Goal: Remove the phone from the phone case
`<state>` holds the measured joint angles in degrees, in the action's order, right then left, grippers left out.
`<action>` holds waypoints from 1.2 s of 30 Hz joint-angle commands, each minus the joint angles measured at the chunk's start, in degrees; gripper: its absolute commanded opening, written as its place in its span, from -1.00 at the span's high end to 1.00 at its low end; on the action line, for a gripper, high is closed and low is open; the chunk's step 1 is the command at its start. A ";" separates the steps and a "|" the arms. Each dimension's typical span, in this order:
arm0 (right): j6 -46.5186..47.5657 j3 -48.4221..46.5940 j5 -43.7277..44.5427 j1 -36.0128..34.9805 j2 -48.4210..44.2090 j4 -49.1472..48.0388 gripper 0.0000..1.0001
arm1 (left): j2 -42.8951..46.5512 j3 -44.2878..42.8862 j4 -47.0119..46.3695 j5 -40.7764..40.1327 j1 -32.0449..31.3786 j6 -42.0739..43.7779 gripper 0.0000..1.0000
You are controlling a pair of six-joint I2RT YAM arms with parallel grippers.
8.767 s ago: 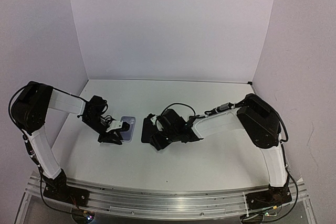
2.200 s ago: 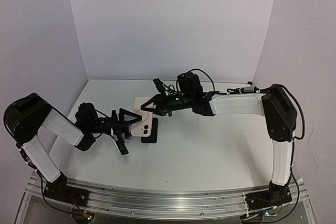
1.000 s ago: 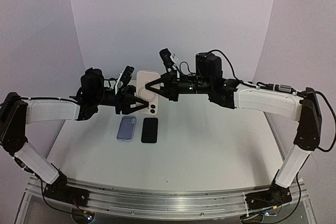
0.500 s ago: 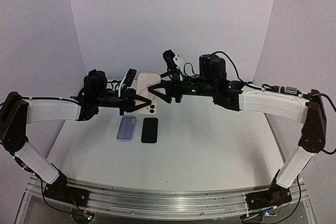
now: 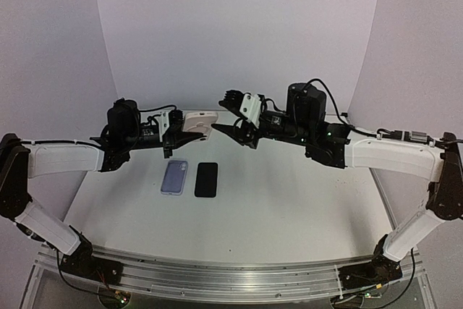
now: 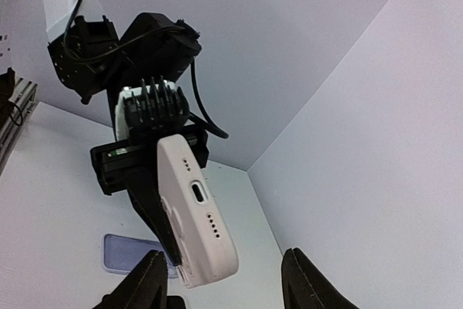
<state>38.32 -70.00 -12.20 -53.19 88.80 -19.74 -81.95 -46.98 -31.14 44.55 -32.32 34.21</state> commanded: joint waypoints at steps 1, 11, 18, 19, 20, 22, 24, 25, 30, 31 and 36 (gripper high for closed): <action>1.79 -1.28 3.63 0.10 1.72 -5.88 0.04 | 3.42 -0.17 -5.17 -0.23 -0.12 2.46 1.00; 0.44 -3.26 0.48 -0.92 4.82 -7.55 0.63 | 2.95 -1.16 -4.10 -2.16 -0.85 -1.68 1.00; -0.71 -3.44 7.72 -2.31 6.48 -10.36 0.81 | 0.66 -6.97 3.58 -10.40 -0.91 -21.48 1.00; -0.86 -3.62 8.91 -2.52 6.79 -10.34 0.83 | 0.63 -7.36 4.62 -10.30 -0.99 -23.83 1.00; -1.09 -3.84 10.43 -2.76 7.17 -10.39 0.86 | 0.64 -7.40 5.02 -10.21 -1.08 -26.57 1.00; -1.39 -4.41 13.61 -3.37 8.16 -10.41 0.90 | 0.38 -8.27 6.92 -11.10 -1.25 -33.36 1.00; -1.74 -4.95 14.88 -3.89 9.04 -10.37 0.92 | -0.54 -10.27 10.33 -12.46 -1.26 -40.52 1.00; -1.81 -4.84 14.19 -4.12 9.42 -10.35 0.94 | -1.08 -11.36 11.91 -12.70 -1.26 -42.89 1.00; -3.66 -3.96 3.58 -4.58 9.77 -9.08 0.97 | -2.16 -13.92 12.56 -12.74 -1.26 -48.60 1.00; -3.56 -4.22 2.40 -4.83 9.84 -8.16 0.97 | -2.54 -14.78 13.24 -13.32 -1.26 -48.78 1.00; -2.25 -5.82 2.05 -7.41 11.69 -5.15 0.99 | -3.92 -16.80 14.38 -13.70 -1.17 -49.93 1.00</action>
<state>31.99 -74.11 2.72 -53.34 97.13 -29.87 -84.23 -57.56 -15.94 38.74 -33.45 -5.73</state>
